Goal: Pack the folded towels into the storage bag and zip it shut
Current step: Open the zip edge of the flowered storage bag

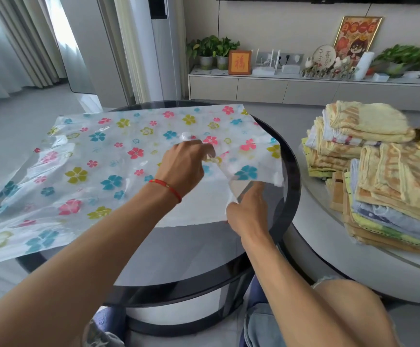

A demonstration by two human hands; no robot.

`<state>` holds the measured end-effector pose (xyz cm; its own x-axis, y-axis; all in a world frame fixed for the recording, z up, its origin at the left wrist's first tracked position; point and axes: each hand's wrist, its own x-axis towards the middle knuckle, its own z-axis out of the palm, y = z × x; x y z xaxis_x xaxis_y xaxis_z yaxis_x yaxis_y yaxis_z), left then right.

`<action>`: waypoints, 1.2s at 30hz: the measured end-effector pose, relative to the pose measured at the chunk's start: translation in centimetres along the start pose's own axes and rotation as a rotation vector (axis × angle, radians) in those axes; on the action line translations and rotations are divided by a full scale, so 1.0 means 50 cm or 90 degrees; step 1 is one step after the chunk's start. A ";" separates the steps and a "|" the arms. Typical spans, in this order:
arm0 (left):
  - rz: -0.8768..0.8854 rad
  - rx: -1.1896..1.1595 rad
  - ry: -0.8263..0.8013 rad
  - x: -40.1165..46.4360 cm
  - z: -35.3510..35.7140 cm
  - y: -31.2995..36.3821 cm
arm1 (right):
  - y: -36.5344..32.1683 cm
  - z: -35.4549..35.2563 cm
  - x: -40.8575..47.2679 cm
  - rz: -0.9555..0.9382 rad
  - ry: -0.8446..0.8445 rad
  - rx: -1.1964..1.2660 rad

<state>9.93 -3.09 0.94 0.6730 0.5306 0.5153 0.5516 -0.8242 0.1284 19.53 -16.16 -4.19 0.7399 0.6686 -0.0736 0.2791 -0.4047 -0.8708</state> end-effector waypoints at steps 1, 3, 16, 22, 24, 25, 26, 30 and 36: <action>0.020 0.002 -0.015 0.000 -0.002 0.000 | -0.003 -0.002 -0.001 0.001 0.003 -0.003; 0.086 0.026 -0.029 -0.008 -0.004 0.006 | -0.015 -0.005 -0.003 -0.030 0.026 0.008; 0.152 0.085 -0.040 0.012 -0.023 0.015 | -0.003 -0.032 0.016 -0.026 0.067 0.059; 0.094 0.040 -0.050 0.024 -0.036 0.003 | 0.002 -0.041 0.010 -0.048 0.029 -0.057; 0.124 0.042 -0.073 0.018 -0.031 0.008 | -0.014 -0.043 0.008 -0.111 0.114 0.007; 0.131 0.042 -0.080 0.014 -0.029 0.009 | -0.021 -0.047 0.012 -0.143 0.165 0.041; 0.133 0.043 -0.081 0.010 -0.028 0.010 | -0.025 -0.052 0.017 -0.161 0.202 0.068; 0.077 0.044 -0.051 0.006 -0.029 0.012 | -0.014 -0.070 0.029 -0.137 0.205 0.060; -0.050 0.005 -0.048 0.029 -0.033 -0.002 | 0.025 -0.083 0.031 -0.071 0.092 -0.140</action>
<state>10.03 -2.55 3.10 0.6622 0.6075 0.4387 0.6083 -0.7777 0.1586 23.54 -18.21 -3.37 0.7724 0.6270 0.1009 0.4782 -0.4696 -0.7421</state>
